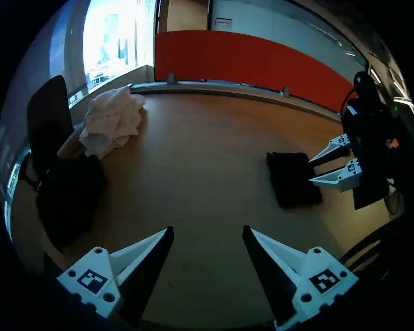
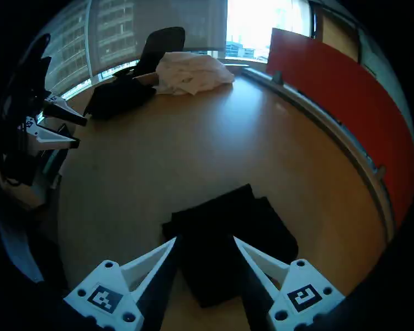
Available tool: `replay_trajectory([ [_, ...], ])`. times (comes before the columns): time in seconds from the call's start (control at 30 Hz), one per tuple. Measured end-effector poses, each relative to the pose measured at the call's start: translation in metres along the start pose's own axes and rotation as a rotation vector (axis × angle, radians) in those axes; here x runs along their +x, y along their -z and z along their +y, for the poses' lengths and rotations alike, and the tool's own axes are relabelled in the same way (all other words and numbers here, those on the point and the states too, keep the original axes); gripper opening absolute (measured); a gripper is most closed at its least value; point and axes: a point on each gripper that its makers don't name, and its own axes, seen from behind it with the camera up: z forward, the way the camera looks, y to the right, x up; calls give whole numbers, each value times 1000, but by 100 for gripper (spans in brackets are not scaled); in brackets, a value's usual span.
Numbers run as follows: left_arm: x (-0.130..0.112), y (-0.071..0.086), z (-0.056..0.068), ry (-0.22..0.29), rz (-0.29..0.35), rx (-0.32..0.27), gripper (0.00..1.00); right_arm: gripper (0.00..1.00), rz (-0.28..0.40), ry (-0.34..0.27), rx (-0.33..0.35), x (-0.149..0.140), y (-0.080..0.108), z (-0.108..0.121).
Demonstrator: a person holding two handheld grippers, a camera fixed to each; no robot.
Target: Fold towel
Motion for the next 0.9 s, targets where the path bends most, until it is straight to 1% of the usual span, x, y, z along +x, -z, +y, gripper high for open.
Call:
replay_trajectory([
  [0.27,1,0,1,-3,2,-3,92,61,-29,-51,-26,-30,5,1],
  [0.6,1,-1,1,-15,-1,-7,93,61,-82,-105,-62,-76,19,3],
  [0.77,0,-1,3,-22,-3,-11,93,61,-96,-130,-72,-91,23,4],
  [0.9,0,-2,5,-26,-4,-13,92,61,-110,-142,-77,-101,22,3],
])
